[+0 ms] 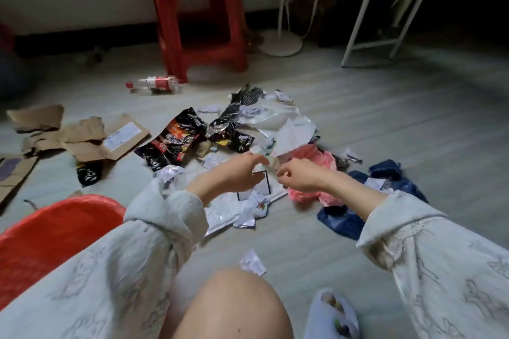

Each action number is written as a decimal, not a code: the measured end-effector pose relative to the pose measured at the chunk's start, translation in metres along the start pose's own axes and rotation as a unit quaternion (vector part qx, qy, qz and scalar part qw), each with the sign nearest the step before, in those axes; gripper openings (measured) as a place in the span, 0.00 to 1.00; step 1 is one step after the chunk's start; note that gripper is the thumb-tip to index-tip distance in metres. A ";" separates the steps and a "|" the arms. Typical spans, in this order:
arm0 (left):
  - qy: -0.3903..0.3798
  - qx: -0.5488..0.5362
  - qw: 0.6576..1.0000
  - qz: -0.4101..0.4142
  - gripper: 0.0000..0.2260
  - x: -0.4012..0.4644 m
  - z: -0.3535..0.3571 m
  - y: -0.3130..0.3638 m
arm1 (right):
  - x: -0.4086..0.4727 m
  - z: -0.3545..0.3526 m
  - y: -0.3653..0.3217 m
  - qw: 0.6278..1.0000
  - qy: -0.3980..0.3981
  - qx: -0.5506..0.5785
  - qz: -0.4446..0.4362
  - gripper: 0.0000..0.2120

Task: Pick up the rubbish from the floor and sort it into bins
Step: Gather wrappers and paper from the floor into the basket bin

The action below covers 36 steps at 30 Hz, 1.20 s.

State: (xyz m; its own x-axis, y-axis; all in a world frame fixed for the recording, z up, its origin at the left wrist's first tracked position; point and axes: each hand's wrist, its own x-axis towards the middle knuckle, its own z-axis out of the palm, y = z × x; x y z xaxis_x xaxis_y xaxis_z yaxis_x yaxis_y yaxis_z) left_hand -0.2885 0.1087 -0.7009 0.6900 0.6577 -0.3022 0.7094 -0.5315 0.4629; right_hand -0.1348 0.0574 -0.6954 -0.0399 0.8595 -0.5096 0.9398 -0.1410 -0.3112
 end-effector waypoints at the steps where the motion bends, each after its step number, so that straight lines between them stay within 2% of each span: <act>1: -0.032 -0.007 0.999 -0.007 0.17 0.011 0.015 -0.003 | 0.009 0.012 0.015 1.000 -0.009 0.007 0.007 0.15; 6: -0.153 -0.029 0.987 -0.040 0.18 0.045 0.103 -0.031 | 0.049 0.088 0.062 0.993 -0.113 0.030 0.012 0.18; 10: -0.233 0.022 0.971 -0.048 0.22 0.046 0.178 -0.051 | 0.069 0.153 0.083 0.993 -0.101 0.063 0.014 0.21; 16: -0.294 0.231 0.928 -0.010 0.44 0.032 0.247 -0.069 | 0.080 0.209 0.113 0.995 -0.096 0.024 0.010 0.30; 19: -0.267 0.266 0.926 0.019 0.36 0.035 0.248 -0.069 | 0.079 0.219 0.126 0.991 -0.131 0.003 0.019 0.30; 24: -0.259 0.226 0.939 0.021 0.24 0.045 0.250 -0.081 | 0.077 0.217 0.137 0.985 -0.173 -0.009 0.015 0.27; 27: -0.260 0.229 0.938 0.030 0.20 0.048 0.249 -0.083 | 0.082 0.202 0.137 0.993 -0.114 0.021 0.026 0.21; 30: -0.237 0.204 0.949 0.024 0.16 0.049 0.252 -0.083 | 0.088 0.187 0.138 0.999 0.007 0.033 0.038 0.19; 31: -0.217 0.186 0.958 0.024 0.14 0.051 0.252 -0.083 | 0.090 0.183 0.139 0.998 0.051 0.030 0.037 0.18; 33: -0.125 0.155 0.979 0.040 0.12 0.056 0.244 -0.079 | 0.096 0.175 0.141 0.995 0.097 0.020 0.030 0.18; 34: -0.082 0.152 0.984 0.037 0.12 0.059 0.240 -0.079 | 0.099 0.171 0.140 0.995 0.101 0.012 0.020 0.18; 36: 0.001 0.091 0.996 -0.026 0.07 0.065 0.231 -0.080 | 0.108 0.166 0.137 0.996 0.088 -0.006 -0.015 0.19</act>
State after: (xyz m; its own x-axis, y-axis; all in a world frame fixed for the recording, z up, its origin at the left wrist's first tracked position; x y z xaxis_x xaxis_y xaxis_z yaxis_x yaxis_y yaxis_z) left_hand -0.2672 0.0712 -0.9506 0.6516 0.6877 -0.3202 0.7585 -0.5843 0.2885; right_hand -0.0670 0.0492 -0.9264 -0.0095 0.9360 -0.3517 0.9429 -0.1088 -0.3149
